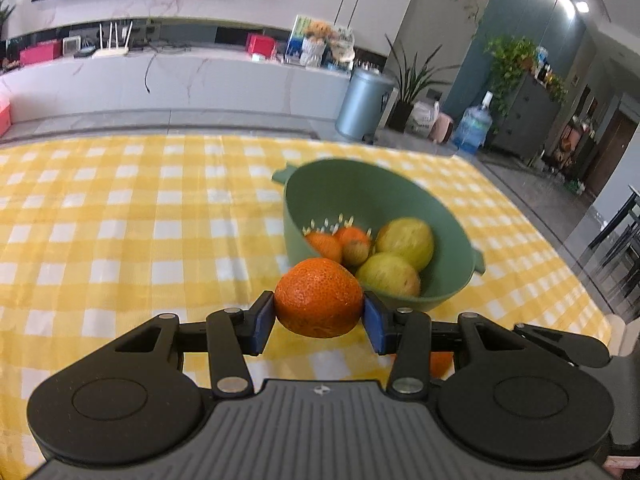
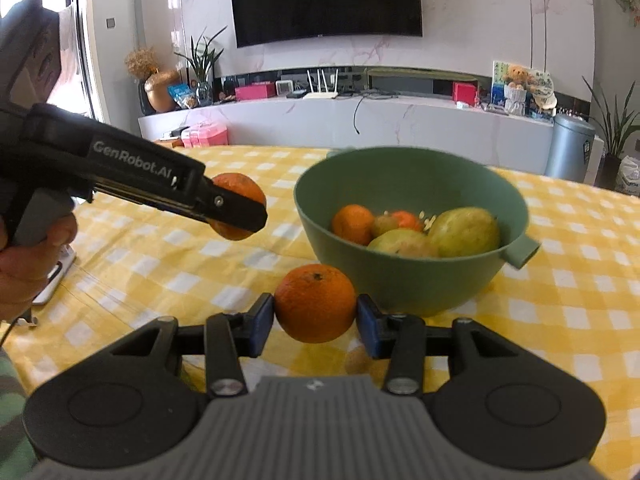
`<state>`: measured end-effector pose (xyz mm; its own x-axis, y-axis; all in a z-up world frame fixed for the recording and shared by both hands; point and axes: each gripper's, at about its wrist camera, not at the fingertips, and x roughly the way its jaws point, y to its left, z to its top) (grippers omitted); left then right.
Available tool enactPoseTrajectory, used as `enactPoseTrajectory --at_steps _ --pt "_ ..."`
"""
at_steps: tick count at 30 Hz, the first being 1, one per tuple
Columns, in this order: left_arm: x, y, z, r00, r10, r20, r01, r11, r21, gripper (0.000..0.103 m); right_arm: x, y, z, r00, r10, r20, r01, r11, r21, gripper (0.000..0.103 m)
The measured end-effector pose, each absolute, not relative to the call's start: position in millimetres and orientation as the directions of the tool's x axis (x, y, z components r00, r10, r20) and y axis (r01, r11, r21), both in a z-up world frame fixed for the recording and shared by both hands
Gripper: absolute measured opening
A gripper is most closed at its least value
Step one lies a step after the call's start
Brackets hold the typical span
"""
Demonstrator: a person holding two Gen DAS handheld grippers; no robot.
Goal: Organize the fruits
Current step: 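Lower both oranges into the colander and open both tools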
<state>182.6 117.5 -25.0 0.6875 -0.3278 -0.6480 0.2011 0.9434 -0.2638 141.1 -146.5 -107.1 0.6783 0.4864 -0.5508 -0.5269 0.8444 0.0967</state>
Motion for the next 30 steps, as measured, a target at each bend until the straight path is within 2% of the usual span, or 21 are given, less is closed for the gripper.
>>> enactPoseTrajectory --at_steps 6,13,24,30 --pt "181.7 110.5 -10.9 0.726 -0.341 -0.597 0.222 0.938 -0.267 0.053 130.7 -154.4 -83.1 0.715 0.491 -0.498 -0.53 0.845 0.074 0.042" --pt "194.6 90.7 -4.8 0.731 -0.343 -0.59 0.255 0.939 -0.23 0.052 139.7 -160.4 -64.9 0.759 0.46 -0.46 -0.504 0.863 0.031 0.042" --pt "223.7 62.6 -15.9 0.738 -0.26 -0.623 0.257 0.962 -0.098 0.052 185.0 -166.6 -65.1 0.765 0.406 -0.499 -0.476 0.879 -0.013 0.042" --pt "244.6 64.7 -23.6 0.748 -0.23 -0.622 0.214 0.972 -0.102 0.052 211.1 -153.2 -68.7 0.767 0.381 -0.516 -0.488 0.869 -0.083 0.042"
